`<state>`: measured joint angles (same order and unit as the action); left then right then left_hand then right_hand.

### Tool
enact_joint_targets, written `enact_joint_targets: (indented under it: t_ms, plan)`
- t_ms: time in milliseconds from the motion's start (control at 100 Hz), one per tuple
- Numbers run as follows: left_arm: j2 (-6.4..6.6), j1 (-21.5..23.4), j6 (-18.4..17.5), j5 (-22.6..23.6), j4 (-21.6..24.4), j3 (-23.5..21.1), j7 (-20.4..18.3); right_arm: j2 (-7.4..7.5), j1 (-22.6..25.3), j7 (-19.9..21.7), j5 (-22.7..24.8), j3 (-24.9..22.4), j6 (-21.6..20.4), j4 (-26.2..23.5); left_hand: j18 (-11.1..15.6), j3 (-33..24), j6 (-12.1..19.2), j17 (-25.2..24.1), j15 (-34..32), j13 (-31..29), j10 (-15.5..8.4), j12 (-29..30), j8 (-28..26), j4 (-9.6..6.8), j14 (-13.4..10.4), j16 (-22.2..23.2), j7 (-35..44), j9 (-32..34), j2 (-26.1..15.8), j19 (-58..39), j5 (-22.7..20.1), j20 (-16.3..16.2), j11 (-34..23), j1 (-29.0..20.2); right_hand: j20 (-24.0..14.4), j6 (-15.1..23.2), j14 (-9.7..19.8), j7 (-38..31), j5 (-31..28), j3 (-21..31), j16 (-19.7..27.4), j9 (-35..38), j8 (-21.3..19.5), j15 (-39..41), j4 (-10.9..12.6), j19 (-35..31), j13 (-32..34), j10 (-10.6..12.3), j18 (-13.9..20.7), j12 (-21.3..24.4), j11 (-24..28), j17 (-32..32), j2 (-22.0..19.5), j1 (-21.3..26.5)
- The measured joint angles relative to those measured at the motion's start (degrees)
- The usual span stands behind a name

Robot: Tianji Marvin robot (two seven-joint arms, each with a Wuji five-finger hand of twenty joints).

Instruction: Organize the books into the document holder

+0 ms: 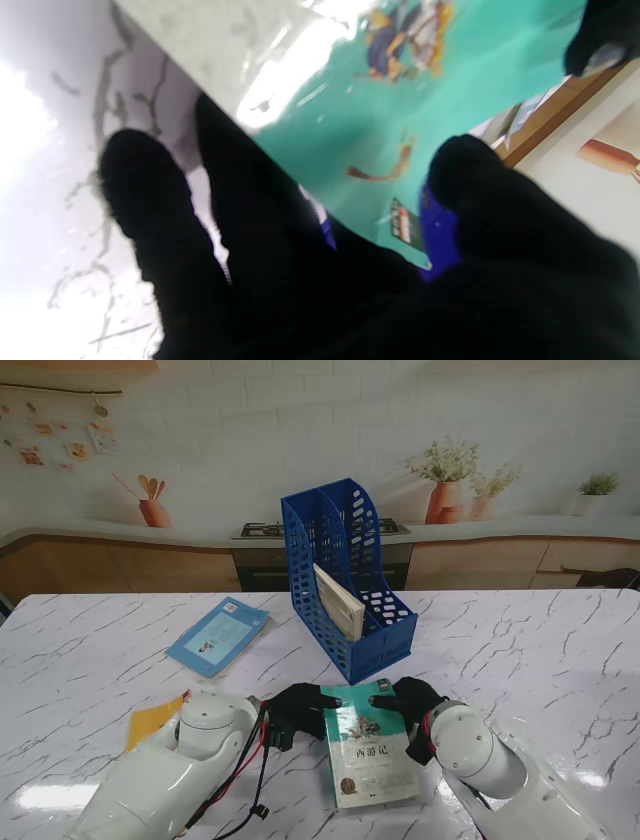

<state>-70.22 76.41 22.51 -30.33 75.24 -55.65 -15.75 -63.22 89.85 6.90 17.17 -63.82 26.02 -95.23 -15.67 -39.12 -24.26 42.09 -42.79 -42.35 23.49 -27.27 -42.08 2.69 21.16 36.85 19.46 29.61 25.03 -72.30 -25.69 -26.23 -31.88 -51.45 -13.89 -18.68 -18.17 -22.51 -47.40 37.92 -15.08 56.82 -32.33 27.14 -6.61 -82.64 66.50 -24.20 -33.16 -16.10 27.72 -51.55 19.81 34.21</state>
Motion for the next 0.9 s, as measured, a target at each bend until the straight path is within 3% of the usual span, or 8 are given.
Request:
enact_joint_targets:
  t_ms: [60, 220, 280, 360, 440, 510, 640, 900]
  plan:
    - [-0.21, 0.0, -0.3, 0.4, 0.0, 0.4, -0.3, -0.21, 0.4, -0.2, -0.1, 0.0, 0.2, -0.4, 0.4, 0.5, 0.0, 0.0, 0.0, 0.0, 0.1, 0.9, 3.8, 0.0, -0.3, 0.0, 8.5, 0.0, 0.0, -2.4, 3.3, -0.8, 1.0, -0.2, 0.0, 0.0, 0.1, 0.0, 0.0, 0.0, 0.1, -0.5, 0.0, -0.2, 0.0, 0.0, -0.4, 0.3, 0.0, 0.3, -0.6, 0.0, 0.0, 0.0]
    - [-0.47, -0.1, -0.6, 0.6, 0.0, 1.0, -0.8, -0.63, 0.9, -0.9, -0.9, 0.1, 0.2, -0.8, 0.9, 0.9, 0.0, -0.1, 0.1, -0.6, -0.5, 1.0, 10.2, 0.0, -0.9, 0.2, 17.3, 2.6, 0.0, -2.5, 4.7, -0.4, 0.8, -3.5, 0.0, 0.0, 0.7, 0.0, 0.0, 0.0, 0.5, -0.5, 0.0, -0.5, 0.0, 0.0, -0.6, 1.6, 0.0, 0.8, -1.6, 0.2, 0.0, 0.0]
    - [-0.47, -0.2, -0.8, 1.2, 0.0, 1.3, -0.8, -0.67, 0.9, -0.9, -1.1, 0.2, 0.1, -0.8, 1.4, 0.7, 0.3, 1.4, -0.4, -2.3, -2.5, -5.5, 10.2, 0.18, -1.8, 1.6, 21.5, 7.4, 0.2, -3.8, 4.7, -0.4, 0.8, -7.6, 0.0, 0.0, 0.8, -0.1, 0.0, 0.0, 0.5, -0.6, 0.0, -0.5, 0.0, 0.0, -0.9, 1.9, 0.0, 0.9, -2.2, 0.6, 0.0, 0.0]
    - [-0.45, -0.2, -1.3, 2.4, -0.1, 1.4, -0.7, -0.68, 1.0, -0.5, -1.6, 0.1, -0.1, -1.0, 2.3, 1.6, 1.5, 4.2, -0.4, -5.1, -5.9, -14.8, 9.5, 0.34, -2.3, 4.4, 27.6, 16.5, 3.3, -6.1, 4.6, 1.5, 6.8, -10.8, 0.0, 0.3, 0.8, -0.6, 0.4, -0.1, 0.5, -1.5, 0.0, -0.7, 0.0, 0.0, -1.5, 2.5, 0.0, 1.0, -2.7, 2.0, 0.0, 0.0]
    - [-0.4, 0.0, -2.2, 3.2, 0.0, 1.5, -0.1, -0.69, 1.5, -0.1, -2.2, -0.5, -0.4, -1.3, 2.6, 1.6, 3.0, 6.7, -0.4, -7.4, -6.9, -16.7, 8.1, 0.36, -2.7, 5.1, 32.0, 20.2, 5.0, -8.0, 3.7, 2.1, 8.4, -10.9, -0.5, 1.2, 1.9, -1.3, 2.1, -1.4, 0.7, -3.9, -0.5, -2.1, 0.0, 0.0, -3.2, 3.9, 0.0, 1.4, -2.9, 4.9, 0.0, -0.6]
    - [-0.25, 0.5, -3.9, 4.8, 0.4, 1.5, 0.6, -0.77, 2.3, 0.0, -2.3, -1.4, -0.7, -2.1, 2.7, 1.5, 4.5, 7.7, -0.5, -8.5, -8.3, -17.5, 8.0, 1.03, -2.9, 5.4, 33.8, 21.7, 5.7, -9.4, 2.8, 3.0, 8.6, -10.9, -2.2, 2.6, 4.6, -1.5, 2.7, -2.7, 1.5, -4.4, -0.8, -4.8, 0.0, 0.0, -6.0, 5.1, 0.0, 1.4, -3.0, 7.2, 0.0, -0.6]
    - [0.44, 2.0, -6.7, 8.0, 2.4, 1.0, 1.4, -0.79, 4.9, 0.6, 0.9, -4.0, -1.1, -5.2, 2.6, 0.7, 7.6, 7.6, -1.9, -8.6, -10.6, -19.8, 7.3, 2.79, -3.0, 7.5, 34.8, 23.3, 6.5, -10.6, 1.3, 4.0, 8.6, -10.8, -7.2, 7.4, 7.2, -0.6, 4.5, -5.8, 0.0, -7.9, -2.2, -4.8, 0.0, 1.6, -9.0, 11.2, 0.0, 1.2, -3.1, 13.0, 0.0, -1.3]
    - [1.78, 5.1, -9.7, 9.0, 8.9, -1.9, 2.1, -0.23, 8.4, 1.8, 5.7, -9.8, -4.0, -11.4, 2.2, -1.2, 10.5, 7.7, -2.5, -9.1, -11.5, -23.1, 6.6, 2.78, -3.0, 9.0, 36.7, 24.0, 7.7, -12.0, -0.4, 4.2, 7.6, -9.7, -9.5, 11.8, 7.9, 2.1, 7.4, -10.2, -1.4, -12.5, -2.6, -10.3, 0.0, 12.0, -19.8, 15.0, 0.0, -1.3, -6.6, 30.7, 0.0, -1.9]
